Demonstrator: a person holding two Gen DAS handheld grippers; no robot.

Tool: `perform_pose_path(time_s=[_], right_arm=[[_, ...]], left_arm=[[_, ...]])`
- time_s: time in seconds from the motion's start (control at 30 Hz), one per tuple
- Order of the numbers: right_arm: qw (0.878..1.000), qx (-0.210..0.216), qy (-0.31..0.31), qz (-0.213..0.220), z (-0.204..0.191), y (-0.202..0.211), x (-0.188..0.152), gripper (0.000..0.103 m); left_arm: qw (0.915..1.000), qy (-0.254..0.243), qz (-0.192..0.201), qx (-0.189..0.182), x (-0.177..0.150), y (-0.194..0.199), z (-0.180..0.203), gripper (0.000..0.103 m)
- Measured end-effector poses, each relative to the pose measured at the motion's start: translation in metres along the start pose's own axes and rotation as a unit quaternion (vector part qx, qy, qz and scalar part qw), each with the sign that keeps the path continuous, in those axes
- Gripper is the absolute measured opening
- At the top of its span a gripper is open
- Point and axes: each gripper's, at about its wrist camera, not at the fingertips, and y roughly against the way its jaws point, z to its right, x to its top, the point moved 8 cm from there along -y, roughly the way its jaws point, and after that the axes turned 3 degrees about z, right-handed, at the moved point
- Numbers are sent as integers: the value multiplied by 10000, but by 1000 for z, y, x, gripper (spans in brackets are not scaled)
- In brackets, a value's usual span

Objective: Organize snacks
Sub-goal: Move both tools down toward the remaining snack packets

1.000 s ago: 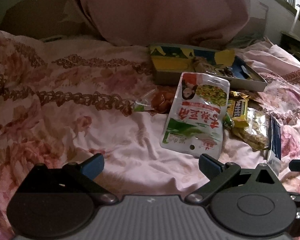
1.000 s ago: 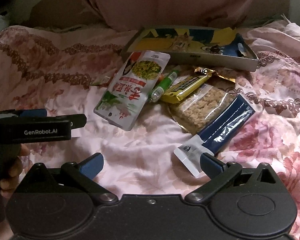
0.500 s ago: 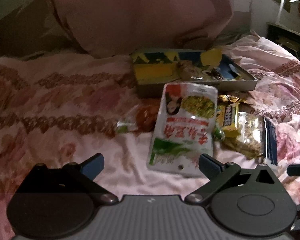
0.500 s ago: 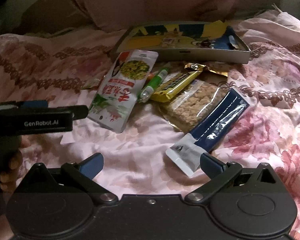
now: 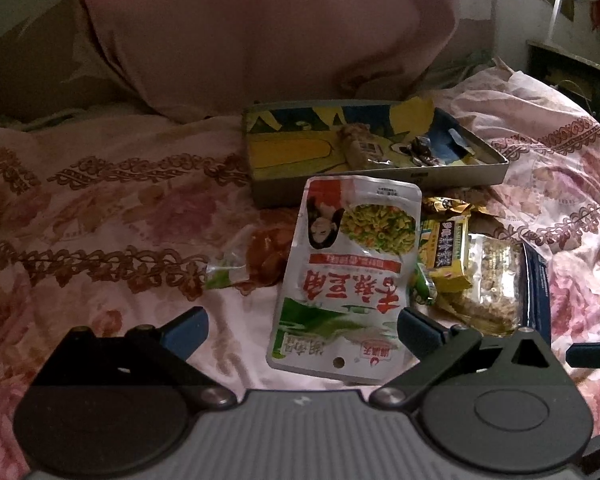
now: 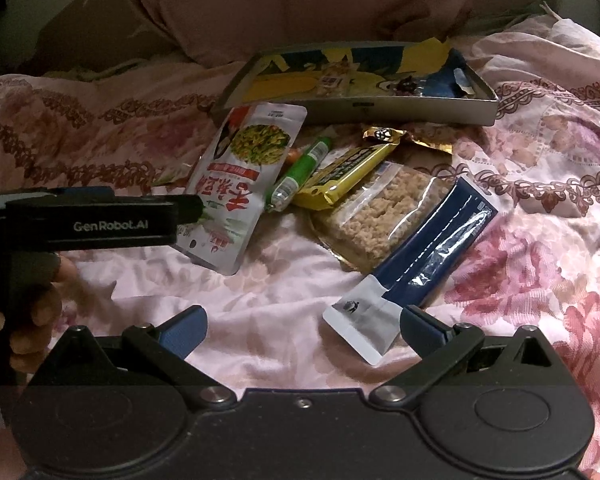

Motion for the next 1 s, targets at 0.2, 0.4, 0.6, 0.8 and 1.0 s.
perform_pose_path(time_s=[0.2,0.4,0.6,0.8,1.0], right_arm=[[10000,-4,4,9,0,0,0,102],[10000,-50,13,63,1,1,2,102],[9988,-319,127,355,14,5,17,102],[9961,-730,143,465,40,-2,32,102],[9952,-887,165,372,59,-18,40,102]], left_arm=[[10000,1,-10,12,0,-1,0,103],[9999,96,-76,72,0,-4,-2,102],[9998,111,-56,123,11,-8,1,102],[9998,-90,35,172,31,-15,15,103],[9994,-288,146,152,48,-24,35,103]])
